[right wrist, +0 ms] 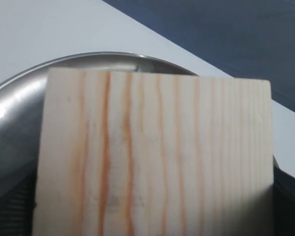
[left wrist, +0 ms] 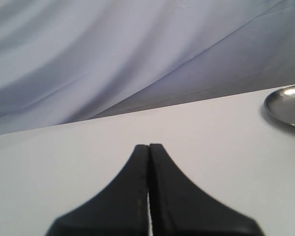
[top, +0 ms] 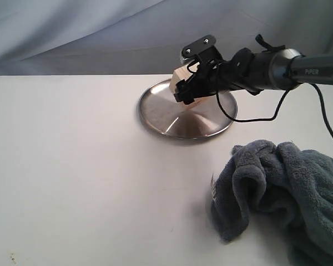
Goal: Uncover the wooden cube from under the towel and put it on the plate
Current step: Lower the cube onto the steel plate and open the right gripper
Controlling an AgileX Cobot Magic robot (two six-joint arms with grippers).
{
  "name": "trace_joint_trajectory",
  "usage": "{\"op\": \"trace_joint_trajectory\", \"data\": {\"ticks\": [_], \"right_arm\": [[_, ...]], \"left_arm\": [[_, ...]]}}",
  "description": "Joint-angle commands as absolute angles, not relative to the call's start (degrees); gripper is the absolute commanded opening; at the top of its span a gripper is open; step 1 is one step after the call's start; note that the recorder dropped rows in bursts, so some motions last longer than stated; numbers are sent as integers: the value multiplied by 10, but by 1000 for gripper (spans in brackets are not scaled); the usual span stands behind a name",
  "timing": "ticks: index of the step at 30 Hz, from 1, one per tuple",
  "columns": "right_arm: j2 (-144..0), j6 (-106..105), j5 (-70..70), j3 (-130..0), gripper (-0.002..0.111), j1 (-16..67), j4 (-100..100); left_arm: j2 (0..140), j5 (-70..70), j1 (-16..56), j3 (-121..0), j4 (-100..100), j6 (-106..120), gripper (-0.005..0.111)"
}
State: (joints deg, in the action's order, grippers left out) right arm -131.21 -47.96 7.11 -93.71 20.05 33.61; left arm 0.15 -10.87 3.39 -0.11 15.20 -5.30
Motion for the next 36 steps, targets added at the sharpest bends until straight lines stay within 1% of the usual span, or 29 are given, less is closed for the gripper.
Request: {"op": "trace_joint_trajectory", "data": {"ticks": [1, 12, 14, 17, 20, 22, 23, 24, 25, 36], "right_arm": [[-1314, -479, 36, -945, 0, 199, 338], [-1316, -478, 40, -945, 0, 199, 343], [-1316, -478, 40, -945, 4, 199, 343], [-1318, -478, 42, -945, 20, 199, 343], [-1324, -478, 38, -945, 51, 199, 343], [-1332, -477, 23, -945, 78, 199, 344], [-1335, -477, 13, -945, 89, 199, 349], [-1338, -477, 4, -945, 99, 199, 358], [-1341, -477, -6, -945, 106, 199, 368], [-1343, -477, -28, -945, 105, 200, 388]], "left_arm": [[0, -107, 33, 0, 147, -54, 0], [0, -107, 33, 0, 147, -54, 0], [0, -107, 33, 0, 147, -54, 0], [0, -107, 33, 0, 147, -54, 0], [0, -107, 33, 0, 147, -54, 0], [0, -107, 33, 0, 147, -54, 0], [0, -107, 33, 0, 147, -54, 0], [0, -107, 33, 0, 147, -54, 0], [0, -107, 33, 0, 147, -54, 0], [0, -107, 33, 0, 147, -54, 0]]}}
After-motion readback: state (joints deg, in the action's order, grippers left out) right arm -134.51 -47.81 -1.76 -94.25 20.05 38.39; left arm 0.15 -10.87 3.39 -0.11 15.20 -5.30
